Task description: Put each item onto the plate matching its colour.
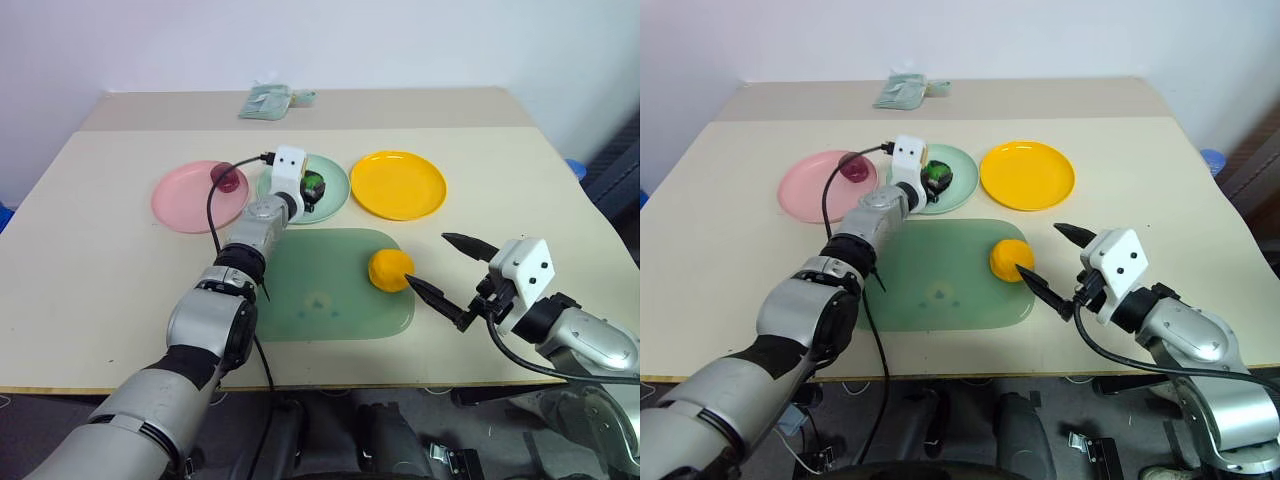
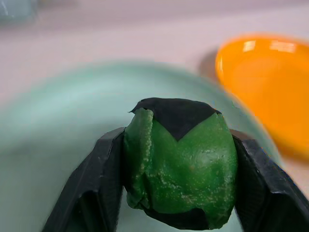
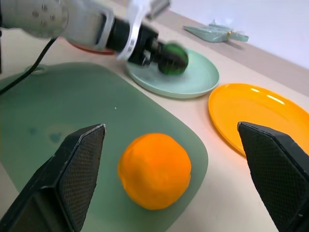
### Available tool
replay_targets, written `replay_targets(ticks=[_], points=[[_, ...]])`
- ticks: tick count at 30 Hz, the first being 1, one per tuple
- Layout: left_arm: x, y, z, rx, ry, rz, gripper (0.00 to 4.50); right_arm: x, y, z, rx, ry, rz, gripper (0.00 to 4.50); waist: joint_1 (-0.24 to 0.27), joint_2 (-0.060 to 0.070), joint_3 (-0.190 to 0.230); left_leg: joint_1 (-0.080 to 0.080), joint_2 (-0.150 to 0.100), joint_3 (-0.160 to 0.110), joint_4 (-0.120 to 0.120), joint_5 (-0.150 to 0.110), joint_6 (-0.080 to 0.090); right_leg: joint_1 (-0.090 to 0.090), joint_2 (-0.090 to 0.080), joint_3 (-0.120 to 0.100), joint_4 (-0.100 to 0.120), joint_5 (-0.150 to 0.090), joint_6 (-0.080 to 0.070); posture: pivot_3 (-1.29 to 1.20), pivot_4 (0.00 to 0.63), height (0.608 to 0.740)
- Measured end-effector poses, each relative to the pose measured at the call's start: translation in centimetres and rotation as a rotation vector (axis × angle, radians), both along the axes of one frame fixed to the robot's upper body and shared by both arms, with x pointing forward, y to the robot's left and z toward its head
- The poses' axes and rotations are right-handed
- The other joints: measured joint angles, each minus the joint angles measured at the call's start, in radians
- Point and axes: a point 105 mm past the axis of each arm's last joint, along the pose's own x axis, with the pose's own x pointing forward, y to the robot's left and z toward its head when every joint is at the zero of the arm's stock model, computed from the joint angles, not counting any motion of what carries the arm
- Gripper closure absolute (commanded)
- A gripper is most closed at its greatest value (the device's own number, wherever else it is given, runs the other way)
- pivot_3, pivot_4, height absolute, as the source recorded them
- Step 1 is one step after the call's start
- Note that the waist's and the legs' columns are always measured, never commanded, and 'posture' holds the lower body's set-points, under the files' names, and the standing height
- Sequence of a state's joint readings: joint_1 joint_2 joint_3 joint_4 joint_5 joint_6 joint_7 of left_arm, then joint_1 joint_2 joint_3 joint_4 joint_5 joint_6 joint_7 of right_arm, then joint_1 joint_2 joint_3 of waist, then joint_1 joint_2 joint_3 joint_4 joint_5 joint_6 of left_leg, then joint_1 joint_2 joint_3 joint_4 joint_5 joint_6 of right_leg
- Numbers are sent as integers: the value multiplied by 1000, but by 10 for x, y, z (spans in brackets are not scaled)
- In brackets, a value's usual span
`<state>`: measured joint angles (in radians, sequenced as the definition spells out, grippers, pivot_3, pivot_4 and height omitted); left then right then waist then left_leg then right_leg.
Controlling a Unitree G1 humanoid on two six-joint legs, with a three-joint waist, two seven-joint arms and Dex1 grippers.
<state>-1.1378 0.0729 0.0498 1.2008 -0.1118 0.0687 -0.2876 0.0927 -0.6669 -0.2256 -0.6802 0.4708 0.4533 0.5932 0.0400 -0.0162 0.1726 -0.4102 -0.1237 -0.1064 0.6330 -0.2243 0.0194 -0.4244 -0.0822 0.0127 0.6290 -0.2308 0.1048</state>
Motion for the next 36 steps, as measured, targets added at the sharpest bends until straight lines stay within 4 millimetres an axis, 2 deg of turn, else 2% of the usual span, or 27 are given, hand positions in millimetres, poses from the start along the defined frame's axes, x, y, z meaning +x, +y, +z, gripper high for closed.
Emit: replay_targets(ticks=[1,5,7,9,11,12,15,19,21,22,24,28,33,36], points=[[-1,-2,-1,-4,2,-13,76,1,0,0,-4,-5,-2,0,0,0,0,0,0,0,0,0,0,0,0,0,0,0,0,0,150,740],[-1,-4,10,-31,-47,-66,76,5,3,0,1,-17,-10,0,-1,0,0,0,0,0,0,0,0,0,0,0,0,0,0,0,150,740],[-3,5,20,-50,-104,-96,76,6,5,-1,4,-17,-10,0,-6,0,0,0,0,0,0,0,0,0,0,1,1,0,0,0,150,740],[-13,20,32,-64,-227,-136,76,8,9,-3,14,-17,-11,0,-16,2,-1,1,0,0,-2,0,-1,-1,0,2,1,0,0,0,150,740],[-33,38,28,-33,-308,-200,76,10,11,-5,17,-15,-13,0,-29,2,-1,1,1,0,-2,0,-1,-1,0,3,1,0,-1,0,150,740],[-54,47,18,-10,-313,-292,76,12,12,-9,20,-4,-18,0,-36,3,-2,1,1,1,-3,0,-1,-2,0,3,1,0,-1,0,150,740],[-94,63,3,-33,-252,-458,76,18,12,-17,17,24,-23,0,-34,3,-1,1,1,0,-2,1,-1,-2,0,3,1,1,-2,0,150,740],[-146,91,14,-31,-219,-667,76,28,14,-27,27,56,-13,0,-27,4,-1,1,1,0,-1,0,-1,-1,0,3,0,0,-3,0,150,740],[-180,115,15,2,-160,-748,76,36,14,-36,46,82,-6,0,-32,4,-1,1,1,1,-2,0,-1,-1,0,3,0,-1,-6,0,150,740],[-188,121,16,6,-147,-765,76,39,11,-41,48,100,-13,0,-29,6,-1,1,1,1,-3,0,-1,-1,0,3,0,-1,-6,0,150,740],[-200,130,22,19,-141,-790,76,45,12,-48,64,132,-5,0,-22,7,0,1,1,0,-2,0,-1,-1,0,2,0,-1,-6,0,150,740],[-210,133,25,36,-140,-812,76,47,21,-51,75,147,56,0,-23,7,-1,2,1,0,-2,0,-1,0,0,2,0,-1,-6,0,150,740],[-219,128,23,26,-124,-807,76,46,24,-67,73,216,96,0,-28,7,0,1,1,0,-3,0,-1,-1,0,3,0,-1,-6,0,150,740],[-223,124,23,27,-129,-800,76,43,28,-69,77,236,134,0,-28,7,0,2,1,0,-3,0,-1,-1,0,3,0,-1,-6,0,150,740]])
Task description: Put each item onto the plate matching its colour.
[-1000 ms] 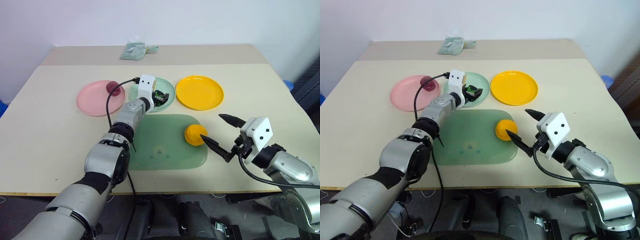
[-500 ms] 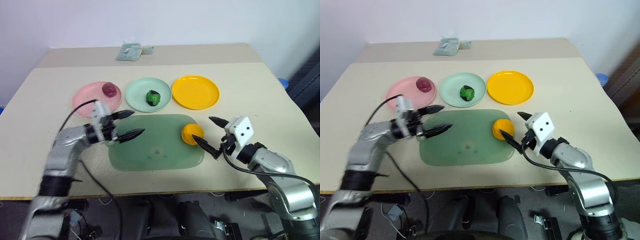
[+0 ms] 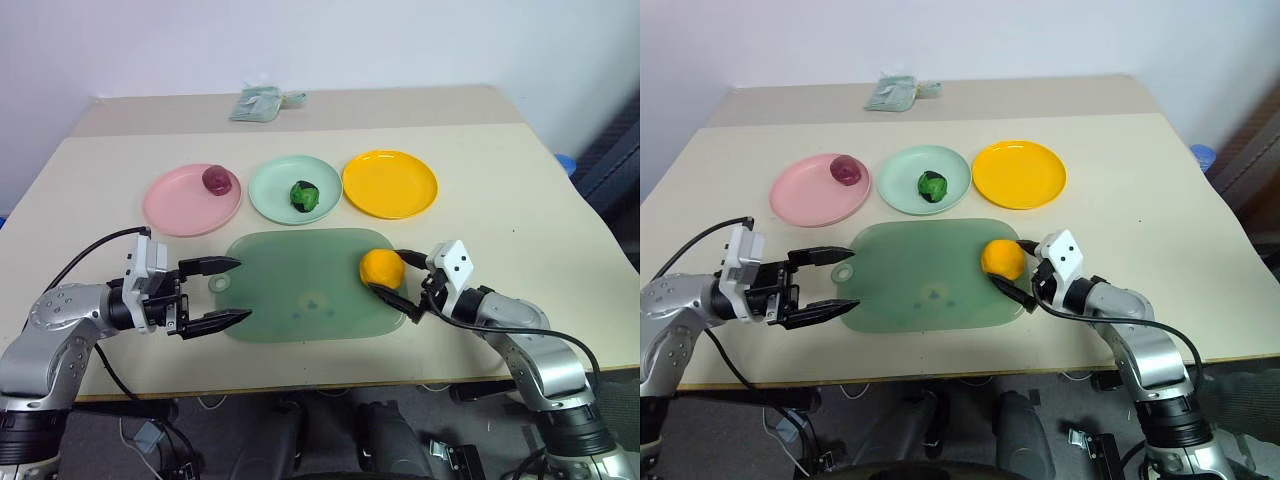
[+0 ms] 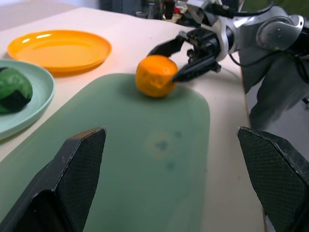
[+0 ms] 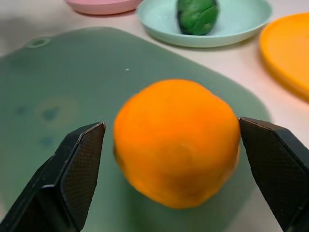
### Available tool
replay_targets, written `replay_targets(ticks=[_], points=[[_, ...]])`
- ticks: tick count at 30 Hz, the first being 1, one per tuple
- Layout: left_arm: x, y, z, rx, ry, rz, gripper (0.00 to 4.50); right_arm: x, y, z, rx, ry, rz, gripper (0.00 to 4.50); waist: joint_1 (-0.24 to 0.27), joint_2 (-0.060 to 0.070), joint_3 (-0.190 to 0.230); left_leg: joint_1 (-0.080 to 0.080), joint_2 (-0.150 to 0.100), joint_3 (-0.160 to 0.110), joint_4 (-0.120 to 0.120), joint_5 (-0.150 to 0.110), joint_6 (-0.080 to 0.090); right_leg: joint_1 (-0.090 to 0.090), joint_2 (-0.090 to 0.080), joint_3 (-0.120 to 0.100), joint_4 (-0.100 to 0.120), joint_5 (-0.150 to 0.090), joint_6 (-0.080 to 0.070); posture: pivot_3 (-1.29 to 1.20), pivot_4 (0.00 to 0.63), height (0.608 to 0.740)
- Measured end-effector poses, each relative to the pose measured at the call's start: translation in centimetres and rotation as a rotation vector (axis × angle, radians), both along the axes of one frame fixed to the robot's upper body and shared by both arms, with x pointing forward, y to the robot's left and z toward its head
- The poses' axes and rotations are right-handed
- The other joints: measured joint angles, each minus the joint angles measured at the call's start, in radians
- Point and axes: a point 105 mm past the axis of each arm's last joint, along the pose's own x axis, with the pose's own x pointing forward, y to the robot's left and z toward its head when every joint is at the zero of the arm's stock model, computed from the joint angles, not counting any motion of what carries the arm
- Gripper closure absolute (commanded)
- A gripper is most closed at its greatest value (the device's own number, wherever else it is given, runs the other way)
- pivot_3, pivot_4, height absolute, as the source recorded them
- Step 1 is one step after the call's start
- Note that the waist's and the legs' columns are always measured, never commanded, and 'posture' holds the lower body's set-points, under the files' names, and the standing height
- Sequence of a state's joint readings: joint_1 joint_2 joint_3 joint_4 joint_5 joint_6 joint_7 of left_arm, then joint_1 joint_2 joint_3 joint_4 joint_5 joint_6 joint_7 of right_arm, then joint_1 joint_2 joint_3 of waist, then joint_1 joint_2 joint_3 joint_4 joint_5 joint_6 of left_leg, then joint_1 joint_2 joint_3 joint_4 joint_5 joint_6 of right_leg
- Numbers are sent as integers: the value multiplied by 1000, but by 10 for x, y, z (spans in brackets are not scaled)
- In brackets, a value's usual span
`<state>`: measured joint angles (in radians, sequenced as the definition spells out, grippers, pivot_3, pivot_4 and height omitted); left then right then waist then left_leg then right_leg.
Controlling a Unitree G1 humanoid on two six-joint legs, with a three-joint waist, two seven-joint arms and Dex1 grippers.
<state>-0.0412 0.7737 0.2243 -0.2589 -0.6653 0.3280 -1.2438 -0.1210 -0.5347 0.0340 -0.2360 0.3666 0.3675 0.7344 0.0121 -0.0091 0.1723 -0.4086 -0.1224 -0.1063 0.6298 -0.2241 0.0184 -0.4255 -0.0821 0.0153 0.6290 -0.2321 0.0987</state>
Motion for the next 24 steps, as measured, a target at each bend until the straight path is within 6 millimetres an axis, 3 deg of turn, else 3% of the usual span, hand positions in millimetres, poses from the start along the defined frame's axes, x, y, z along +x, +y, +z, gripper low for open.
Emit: replay_targets(ticks=[5,13,16,21,24], points=[[-2,-1,-2,-7,10,38,0,-1,2,-1,4,6,9,1547,1,0,0,0,0,0,0,0,0,0,0,0,0,0,0,0,150,740],[6,0,-4,-67,-2,140,0,12,9,9,13,-45,-15,1647,-1,0,0,0,0,0,0,0,0,0,0,0,0,0,0,0,150,740],[15,4,-7,-74,-18,258,0,38,13,39,40,-142,-44,1647,-4,1,1,0,0,0,0,0,0,-1,0,0,0,0,0,0,150,740],[24,8,-17,-39,-64,428,0,97,5,108,119,-348,-178,1647,2,1,1,0,0,0,-1,0,-1,-1,1,0,0,2,3,0,150,740],[28,3,-17,-16,-117,466,0,128,0,107,107,-338,-228,1647,-1,1,1,0,-1,1,-1,0,-1,0,1,0,0,2,3,0,150,740]])
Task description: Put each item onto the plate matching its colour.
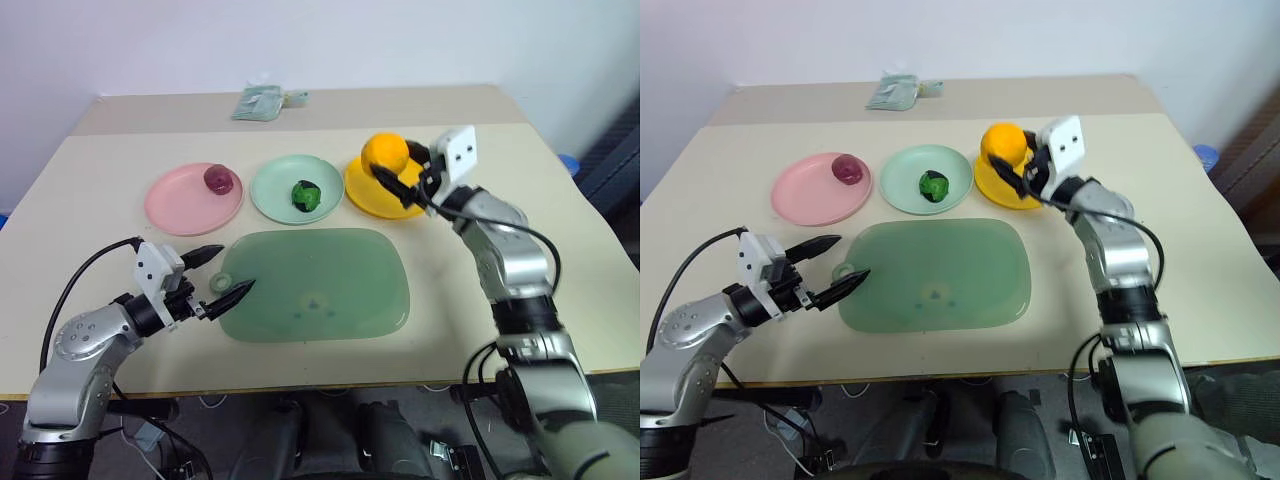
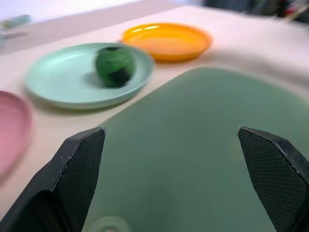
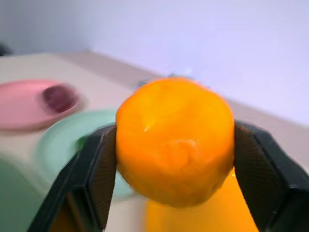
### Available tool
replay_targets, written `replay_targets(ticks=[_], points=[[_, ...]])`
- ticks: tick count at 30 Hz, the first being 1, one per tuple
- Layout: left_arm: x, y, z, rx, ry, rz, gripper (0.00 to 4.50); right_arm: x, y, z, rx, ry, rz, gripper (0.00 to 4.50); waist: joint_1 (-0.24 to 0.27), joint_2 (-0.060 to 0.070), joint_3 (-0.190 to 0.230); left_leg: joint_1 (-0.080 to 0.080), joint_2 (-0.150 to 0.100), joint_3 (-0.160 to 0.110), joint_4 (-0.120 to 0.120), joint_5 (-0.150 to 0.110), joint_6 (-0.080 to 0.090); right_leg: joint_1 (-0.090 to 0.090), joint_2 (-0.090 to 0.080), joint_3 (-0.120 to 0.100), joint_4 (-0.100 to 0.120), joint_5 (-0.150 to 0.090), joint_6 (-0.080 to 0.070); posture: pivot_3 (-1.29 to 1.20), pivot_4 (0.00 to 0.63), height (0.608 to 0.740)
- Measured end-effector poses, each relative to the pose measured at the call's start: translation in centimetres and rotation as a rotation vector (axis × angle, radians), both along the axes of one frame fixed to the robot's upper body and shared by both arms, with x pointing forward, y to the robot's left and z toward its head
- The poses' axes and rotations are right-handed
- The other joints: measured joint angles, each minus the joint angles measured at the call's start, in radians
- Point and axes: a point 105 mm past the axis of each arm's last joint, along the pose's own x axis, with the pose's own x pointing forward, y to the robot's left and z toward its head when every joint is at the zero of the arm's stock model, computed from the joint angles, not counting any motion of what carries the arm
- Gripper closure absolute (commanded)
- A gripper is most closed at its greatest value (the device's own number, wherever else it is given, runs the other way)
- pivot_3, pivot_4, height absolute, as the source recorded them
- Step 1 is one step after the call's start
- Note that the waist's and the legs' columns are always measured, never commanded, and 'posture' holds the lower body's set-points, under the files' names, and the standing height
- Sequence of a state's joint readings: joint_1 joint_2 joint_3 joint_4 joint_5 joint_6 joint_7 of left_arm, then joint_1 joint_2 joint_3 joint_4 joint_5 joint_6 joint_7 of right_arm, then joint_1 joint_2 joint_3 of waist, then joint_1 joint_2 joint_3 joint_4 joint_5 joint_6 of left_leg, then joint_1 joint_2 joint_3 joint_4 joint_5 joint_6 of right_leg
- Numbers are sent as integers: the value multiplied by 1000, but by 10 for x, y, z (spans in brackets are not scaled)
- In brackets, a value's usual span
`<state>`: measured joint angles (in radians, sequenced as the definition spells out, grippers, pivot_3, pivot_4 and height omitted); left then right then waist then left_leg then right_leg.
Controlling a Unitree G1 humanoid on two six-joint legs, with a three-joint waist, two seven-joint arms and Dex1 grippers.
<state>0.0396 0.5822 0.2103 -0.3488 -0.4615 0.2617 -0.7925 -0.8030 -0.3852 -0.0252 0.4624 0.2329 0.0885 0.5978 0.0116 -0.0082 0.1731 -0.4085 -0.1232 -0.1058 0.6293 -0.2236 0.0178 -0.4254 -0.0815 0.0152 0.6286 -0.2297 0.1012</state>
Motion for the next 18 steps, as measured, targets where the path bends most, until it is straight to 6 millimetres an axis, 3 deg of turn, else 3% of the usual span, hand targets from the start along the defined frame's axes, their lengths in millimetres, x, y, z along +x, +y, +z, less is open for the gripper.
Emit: replay_targets(ticks=[4,11,12,13,14,18], points=[[0,-1,9,-12,-48,45,0,30,-3,-31,-20,104,-63,1647,-10,1,0,0,0,0,-2,1,-1,-2,0,0,1,0,0,0,150,740],[-8,6,5,14,-69,135,0,37,1,-76,-104,243,-106,1647,-30,1,1,0,0,0,-3,1,-2,-3,1,1,1,0,-1,0,150,740],[-9,7,5,16,-69,142,0,37,3,-75,-108,238,-103,616,-30,2,1,0,0,0,-3,1,-2,-3,1,1,1,0,-1,0,150,740],[-11,8,4,17,-69,149,0,38,4,-74,-114,239,-104,189,-31,2,1,0,0,0,-3,1,-2,-3,1,1,2,0,-1,0,150,740],[-12,9,4,18,-68,155,0,38,4,-73,-121,236,-106,14,-31,2,1,0,0,0,-3,1,-2,-3,1,1,2,0,-1,0,150,740],[-16,8,5,17,-65,141,0,38,4,-71,-122,224,-93,14,-28,2,1,0,0,0,-3,1,-2,-2,1,1,2,0,-1,0,150,740]])
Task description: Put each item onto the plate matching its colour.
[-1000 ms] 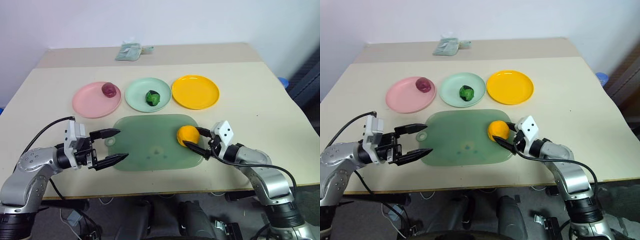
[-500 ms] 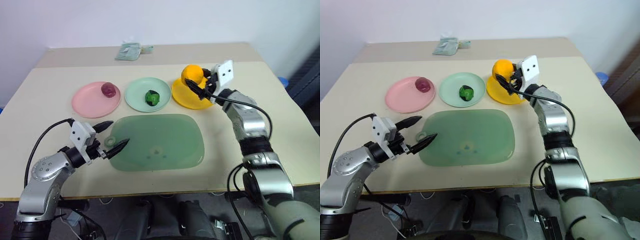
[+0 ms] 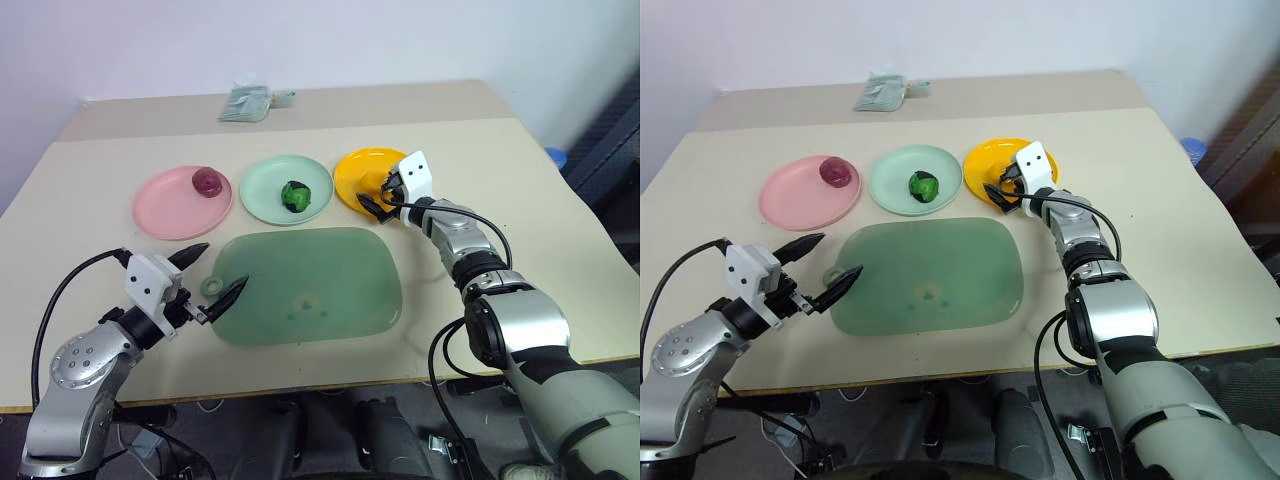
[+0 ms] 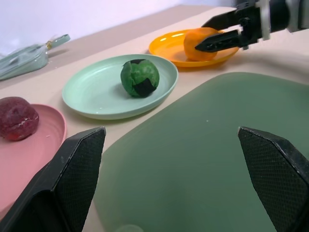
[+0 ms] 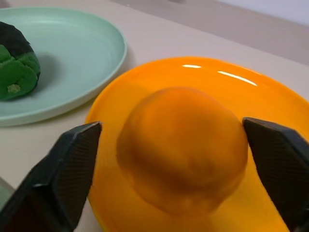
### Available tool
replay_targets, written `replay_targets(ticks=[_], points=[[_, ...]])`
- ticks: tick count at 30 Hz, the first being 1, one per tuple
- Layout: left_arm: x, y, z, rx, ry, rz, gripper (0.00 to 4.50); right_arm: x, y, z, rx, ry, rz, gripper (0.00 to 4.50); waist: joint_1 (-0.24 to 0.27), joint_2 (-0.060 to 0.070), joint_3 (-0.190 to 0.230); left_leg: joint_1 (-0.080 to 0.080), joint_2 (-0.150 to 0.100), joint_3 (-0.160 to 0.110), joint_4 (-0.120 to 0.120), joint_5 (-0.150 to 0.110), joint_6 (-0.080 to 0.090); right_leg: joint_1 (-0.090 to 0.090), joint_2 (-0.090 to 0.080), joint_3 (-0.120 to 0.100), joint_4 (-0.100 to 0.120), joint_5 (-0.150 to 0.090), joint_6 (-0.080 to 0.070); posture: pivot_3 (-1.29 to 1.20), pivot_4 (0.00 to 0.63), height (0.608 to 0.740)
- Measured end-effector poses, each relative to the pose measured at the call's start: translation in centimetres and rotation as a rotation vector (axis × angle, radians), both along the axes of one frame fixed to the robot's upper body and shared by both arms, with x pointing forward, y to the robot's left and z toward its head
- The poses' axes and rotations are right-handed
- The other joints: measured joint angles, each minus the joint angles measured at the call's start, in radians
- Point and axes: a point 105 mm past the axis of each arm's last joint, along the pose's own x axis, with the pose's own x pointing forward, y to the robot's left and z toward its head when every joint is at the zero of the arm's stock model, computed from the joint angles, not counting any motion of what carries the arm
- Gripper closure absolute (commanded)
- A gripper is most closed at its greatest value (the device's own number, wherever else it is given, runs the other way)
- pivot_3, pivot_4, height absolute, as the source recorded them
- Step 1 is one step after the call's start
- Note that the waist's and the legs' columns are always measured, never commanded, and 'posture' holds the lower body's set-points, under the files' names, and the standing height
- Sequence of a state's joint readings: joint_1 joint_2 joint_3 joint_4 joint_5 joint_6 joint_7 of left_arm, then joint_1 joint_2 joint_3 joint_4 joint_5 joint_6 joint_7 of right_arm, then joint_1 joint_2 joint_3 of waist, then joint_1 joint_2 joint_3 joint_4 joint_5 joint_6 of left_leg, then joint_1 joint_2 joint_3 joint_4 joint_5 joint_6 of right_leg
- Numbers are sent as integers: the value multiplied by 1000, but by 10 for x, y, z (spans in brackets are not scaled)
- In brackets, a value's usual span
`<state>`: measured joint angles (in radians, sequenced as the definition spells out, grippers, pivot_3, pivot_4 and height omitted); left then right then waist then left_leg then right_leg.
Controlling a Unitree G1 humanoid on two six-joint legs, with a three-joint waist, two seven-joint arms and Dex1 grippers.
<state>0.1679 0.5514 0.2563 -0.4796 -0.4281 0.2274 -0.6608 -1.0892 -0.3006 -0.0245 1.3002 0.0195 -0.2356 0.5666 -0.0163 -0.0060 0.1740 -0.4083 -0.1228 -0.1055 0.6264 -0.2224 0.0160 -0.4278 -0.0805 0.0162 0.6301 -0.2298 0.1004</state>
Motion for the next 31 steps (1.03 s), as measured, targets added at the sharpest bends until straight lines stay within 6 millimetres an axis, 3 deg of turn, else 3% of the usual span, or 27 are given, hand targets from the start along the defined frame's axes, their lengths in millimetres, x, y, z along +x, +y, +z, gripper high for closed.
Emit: replay_targets(ticks=[4,6,8,12,17,20,25,31], points=[[-1,-2,5,4,-17,-42,0,-8,-10,19,50,-61,101,14,5,0,0,0,0,0,1,0,0,1,0,0,-1,0,0,0,150,740],[1,-3,6,15,-25,-68,0,-21,-20,34,63,-132,175,14,8,0,0,0,0,-1,1,0,1,1,0,-1,-1,0,0,0,150,740],[5,1,4,35,-19,-80,0,-44,-32,36,49,-162,229,14,10,1,0,0,0,-2,0,-1,1,1,0,-1,0,0,0,0,150,740],[21,2,0,24,9,-111,0,-116,-47,9,29,-60,259,14,27,4,0,-1,0,-1,1,-1,1,0,-1,0,0,-1,0,0,150,740],[28,-10,2,20,16,-197,0,-168,-59,21,-5,-37,210,14,29,5,0,0,0,-1,2,-2,-1,1,-1,0,0,-3,-3,0,150,740],[27,-8,-2,28,51,-232,0,-195,-69,10,-5,22,143,14,31,4,-1,0,0,-1,2,-2,2,1,-1,0,-1,-3,-3,0,150,740],[22,-7,-4,24,99,-286,0,-215,-79,4,4,58,52,14,28,4,-1,0,1,0,3,-3,0,2,-1,1,-1,-3,-3,0,150,740],[19,-7,-8,17,136,-309,0,-218,-80,3,14,53,25,14,30,4,0,0,1,0,3,-2,2,2,-1,0,-2,-3,-3,0,150,740]])
